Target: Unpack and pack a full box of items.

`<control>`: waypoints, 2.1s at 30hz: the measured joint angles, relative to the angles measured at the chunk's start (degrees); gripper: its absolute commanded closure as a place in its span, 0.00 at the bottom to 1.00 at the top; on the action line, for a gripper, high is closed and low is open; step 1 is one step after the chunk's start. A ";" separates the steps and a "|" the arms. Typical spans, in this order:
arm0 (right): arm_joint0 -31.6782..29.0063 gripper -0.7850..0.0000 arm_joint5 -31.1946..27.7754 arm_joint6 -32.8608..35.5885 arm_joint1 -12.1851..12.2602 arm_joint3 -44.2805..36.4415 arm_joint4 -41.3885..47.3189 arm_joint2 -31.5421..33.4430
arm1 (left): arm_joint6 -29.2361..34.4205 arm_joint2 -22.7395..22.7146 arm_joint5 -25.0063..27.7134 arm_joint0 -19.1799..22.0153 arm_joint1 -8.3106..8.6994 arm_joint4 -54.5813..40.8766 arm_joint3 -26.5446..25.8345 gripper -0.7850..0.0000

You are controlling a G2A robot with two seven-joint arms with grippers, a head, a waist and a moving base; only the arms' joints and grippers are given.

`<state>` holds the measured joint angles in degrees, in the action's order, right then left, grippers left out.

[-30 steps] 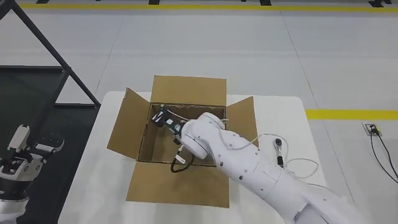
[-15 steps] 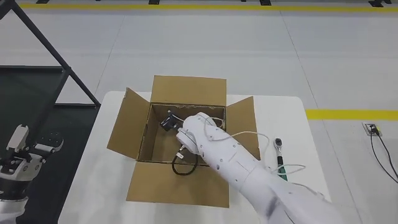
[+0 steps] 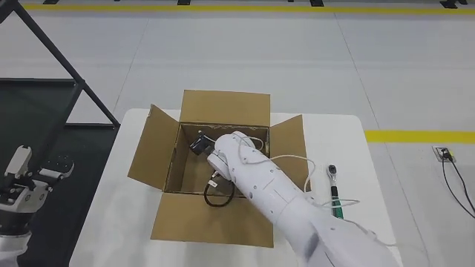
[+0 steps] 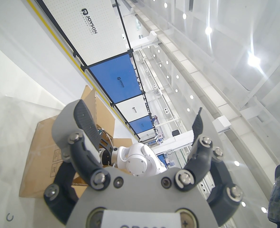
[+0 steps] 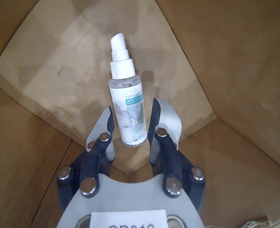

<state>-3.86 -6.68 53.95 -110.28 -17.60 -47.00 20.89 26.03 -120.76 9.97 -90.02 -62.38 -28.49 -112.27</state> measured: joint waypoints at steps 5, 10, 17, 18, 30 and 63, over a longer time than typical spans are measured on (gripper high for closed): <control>1.45 0.51 -1.51 -4.03 -0.22 -0.08 1.43 1.76 | 0.13 0.46 -0.37 0.92 0.04 0.20 0.65 0.00; 2.13 0.47 -3.10 -7.70 0.63 -1.25 1.68 3.31 | 0.35 0.92 -1.04 2.08 0.13 0.38 1.23 0.00; 1.27 0.49 -3.50 -13.29 4.09 -9.03 0.39 6.59 | 0.91 2.28 -2.34 4.17 0.33 1.33 1.67 0.00; 0.72 0.47 -3.21 -13.60 4.77 -11.00 -0.07 7.12 | 1.01 2.47 -2.47 4.41 0.36 1.43 1.72 0.00; -29.29 0.26 1.56 -3.41 21.32 -71.88 -20.05 29.74 | 1.43 3.95 -3.48 6.01 0.54 2.48 2.05 0.00; -61.83 0.00 2.54 3.88 28.39 -93.31 -33.55 73.42 | 1.97 8.21 -5.34 8.14 0.81 5.03 -0.21 0.00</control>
<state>-65.69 -4.14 57.83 -81.89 -110.92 -80.55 94.31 28.00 -112.56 4.63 -81.88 -61.57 -23.46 -112.48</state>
